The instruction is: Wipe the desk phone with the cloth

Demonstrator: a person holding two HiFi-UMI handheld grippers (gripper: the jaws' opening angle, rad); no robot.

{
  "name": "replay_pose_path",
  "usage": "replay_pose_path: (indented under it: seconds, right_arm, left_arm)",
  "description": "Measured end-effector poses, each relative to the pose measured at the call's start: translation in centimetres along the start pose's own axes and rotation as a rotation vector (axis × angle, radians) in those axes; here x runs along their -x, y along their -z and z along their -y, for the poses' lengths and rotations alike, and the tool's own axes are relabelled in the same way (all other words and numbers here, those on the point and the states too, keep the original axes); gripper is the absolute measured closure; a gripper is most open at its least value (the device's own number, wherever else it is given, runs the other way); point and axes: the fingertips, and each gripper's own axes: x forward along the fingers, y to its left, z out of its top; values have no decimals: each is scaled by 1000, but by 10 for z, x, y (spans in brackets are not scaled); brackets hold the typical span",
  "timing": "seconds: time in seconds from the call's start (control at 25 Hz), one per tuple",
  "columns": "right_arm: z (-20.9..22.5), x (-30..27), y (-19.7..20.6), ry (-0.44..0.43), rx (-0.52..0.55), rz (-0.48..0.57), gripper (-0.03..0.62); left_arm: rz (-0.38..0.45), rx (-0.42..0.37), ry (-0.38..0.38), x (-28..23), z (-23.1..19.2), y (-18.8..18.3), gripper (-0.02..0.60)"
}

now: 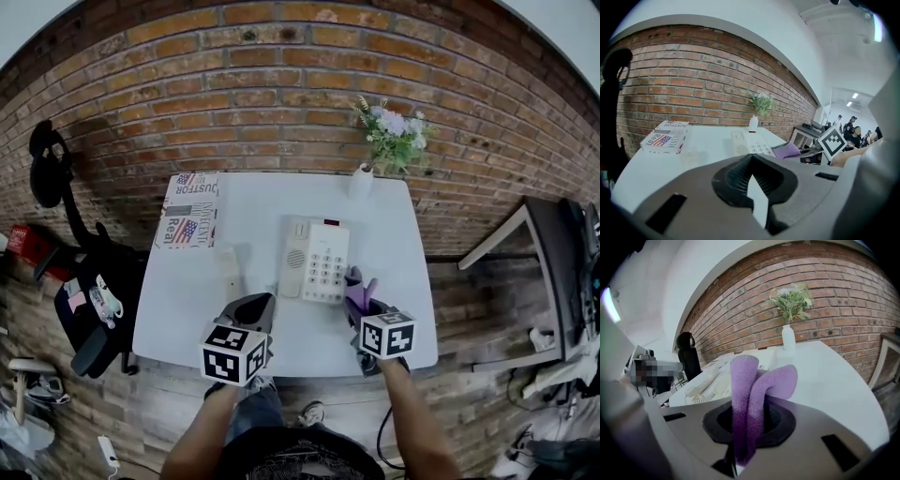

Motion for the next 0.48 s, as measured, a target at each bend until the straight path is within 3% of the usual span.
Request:
replay_pose_path:
  seconds: [0.48]
  right_arm:
    - [-30,11,25,-41,10,-11,546]
  left_arm:
    - [0,12,-30,17,7,13,577]
